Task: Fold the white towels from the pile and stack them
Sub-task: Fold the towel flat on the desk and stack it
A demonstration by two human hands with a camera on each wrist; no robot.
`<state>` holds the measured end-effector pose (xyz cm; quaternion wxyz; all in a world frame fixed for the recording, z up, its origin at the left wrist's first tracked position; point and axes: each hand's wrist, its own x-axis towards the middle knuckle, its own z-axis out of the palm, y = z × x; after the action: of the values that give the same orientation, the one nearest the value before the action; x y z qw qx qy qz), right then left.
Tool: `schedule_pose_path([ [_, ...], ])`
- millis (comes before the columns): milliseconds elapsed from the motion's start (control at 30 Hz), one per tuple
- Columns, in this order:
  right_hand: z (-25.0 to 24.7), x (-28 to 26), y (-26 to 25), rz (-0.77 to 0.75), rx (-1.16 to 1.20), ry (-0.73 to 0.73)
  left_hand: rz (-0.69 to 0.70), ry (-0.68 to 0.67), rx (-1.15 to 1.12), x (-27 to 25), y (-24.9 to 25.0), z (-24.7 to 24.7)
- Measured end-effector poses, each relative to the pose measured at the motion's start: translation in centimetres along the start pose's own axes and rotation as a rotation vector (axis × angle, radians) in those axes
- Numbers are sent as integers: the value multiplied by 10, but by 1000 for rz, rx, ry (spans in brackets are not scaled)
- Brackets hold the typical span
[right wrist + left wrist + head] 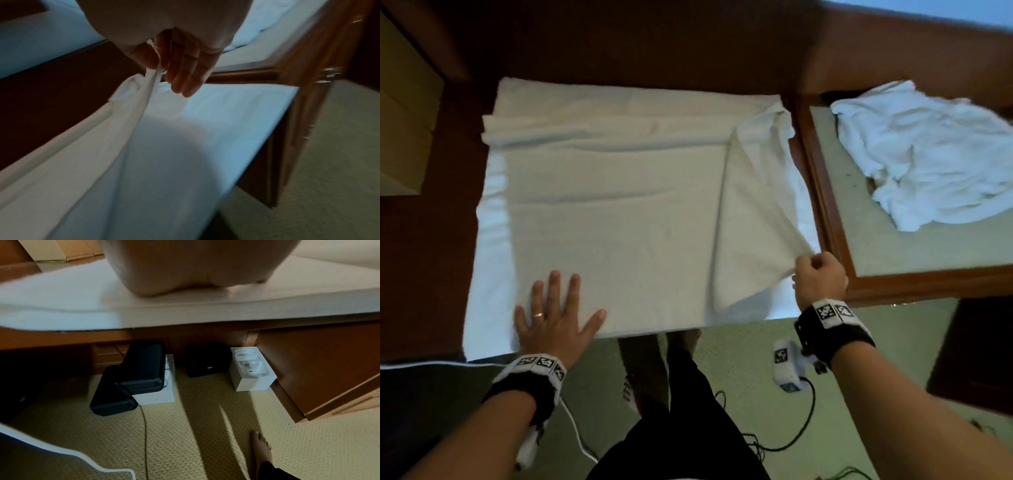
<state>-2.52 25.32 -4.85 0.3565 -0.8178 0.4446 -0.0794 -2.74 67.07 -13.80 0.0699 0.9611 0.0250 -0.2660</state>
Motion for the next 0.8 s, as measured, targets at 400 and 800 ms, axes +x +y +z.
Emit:
schedule_pose_path([
  [400,-18,-31,94,-157,-419,-87,-19,-58,38,-1,7,-9],
  [800,5,-12,53,-530,-689,-282,22,23,56,-11,7,-3],
])
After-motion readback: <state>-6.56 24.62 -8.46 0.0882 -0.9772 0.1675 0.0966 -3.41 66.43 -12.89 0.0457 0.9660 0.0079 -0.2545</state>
